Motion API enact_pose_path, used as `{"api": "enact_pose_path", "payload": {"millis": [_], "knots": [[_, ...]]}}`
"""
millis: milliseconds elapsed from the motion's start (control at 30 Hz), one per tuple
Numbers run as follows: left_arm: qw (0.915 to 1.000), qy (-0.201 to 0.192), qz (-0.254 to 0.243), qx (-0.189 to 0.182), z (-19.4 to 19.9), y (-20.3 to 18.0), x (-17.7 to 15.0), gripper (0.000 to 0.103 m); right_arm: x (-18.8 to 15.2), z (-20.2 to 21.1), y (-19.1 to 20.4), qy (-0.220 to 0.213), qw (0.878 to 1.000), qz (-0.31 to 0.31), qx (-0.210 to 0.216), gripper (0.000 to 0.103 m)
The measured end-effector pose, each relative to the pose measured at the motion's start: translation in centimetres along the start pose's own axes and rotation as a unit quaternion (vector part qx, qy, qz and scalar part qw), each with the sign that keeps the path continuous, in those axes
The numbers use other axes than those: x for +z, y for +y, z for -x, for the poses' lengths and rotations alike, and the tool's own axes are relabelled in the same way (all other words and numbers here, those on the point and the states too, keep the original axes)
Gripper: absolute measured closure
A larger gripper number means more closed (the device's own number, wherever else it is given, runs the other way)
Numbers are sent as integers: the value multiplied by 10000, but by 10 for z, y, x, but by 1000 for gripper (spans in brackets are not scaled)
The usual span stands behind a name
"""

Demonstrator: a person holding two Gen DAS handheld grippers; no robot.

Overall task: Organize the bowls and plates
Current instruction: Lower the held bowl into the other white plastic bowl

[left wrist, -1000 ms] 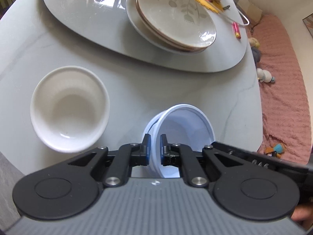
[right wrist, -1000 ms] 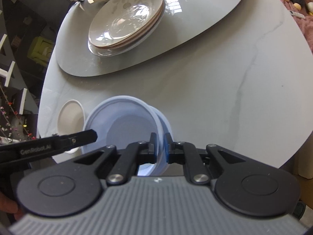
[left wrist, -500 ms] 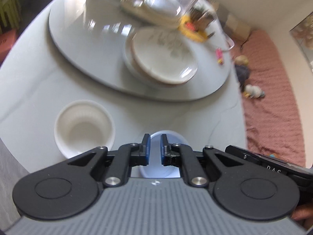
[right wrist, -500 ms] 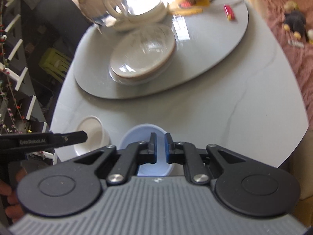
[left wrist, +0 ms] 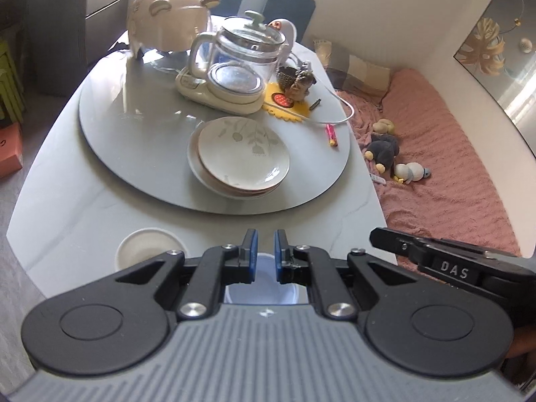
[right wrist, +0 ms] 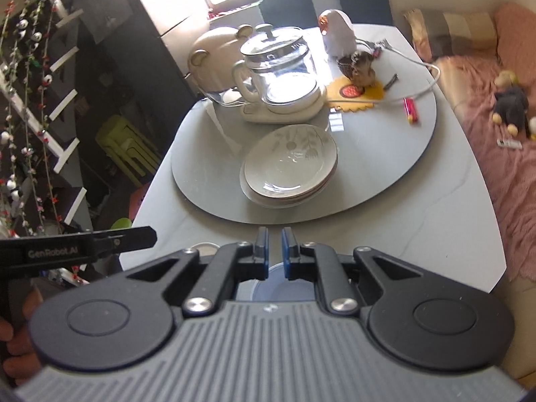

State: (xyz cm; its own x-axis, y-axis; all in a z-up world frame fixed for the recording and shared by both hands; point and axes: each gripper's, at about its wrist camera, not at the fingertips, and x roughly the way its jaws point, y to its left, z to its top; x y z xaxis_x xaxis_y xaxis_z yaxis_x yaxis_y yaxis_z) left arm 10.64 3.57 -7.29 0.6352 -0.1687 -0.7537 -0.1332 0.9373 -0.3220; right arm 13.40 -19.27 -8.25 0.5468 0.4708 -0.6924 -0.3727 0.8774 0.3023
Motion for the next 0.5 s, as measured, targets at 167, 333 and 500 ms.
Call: {"api": "enact_pose_path", "payload": {"millis": [167,333,500], "knots": [[9997,-115,45,203,12,6,-10,93,-3,1,6,11,9999,130,103,91],[9987,-176,314,363,21,11,-23,93,-5,-6,11,160,9993,244,229,91],[9968,-174,547,557,29,10,-38,93,-13,-3,16,276,9972,540,436,91]]}}
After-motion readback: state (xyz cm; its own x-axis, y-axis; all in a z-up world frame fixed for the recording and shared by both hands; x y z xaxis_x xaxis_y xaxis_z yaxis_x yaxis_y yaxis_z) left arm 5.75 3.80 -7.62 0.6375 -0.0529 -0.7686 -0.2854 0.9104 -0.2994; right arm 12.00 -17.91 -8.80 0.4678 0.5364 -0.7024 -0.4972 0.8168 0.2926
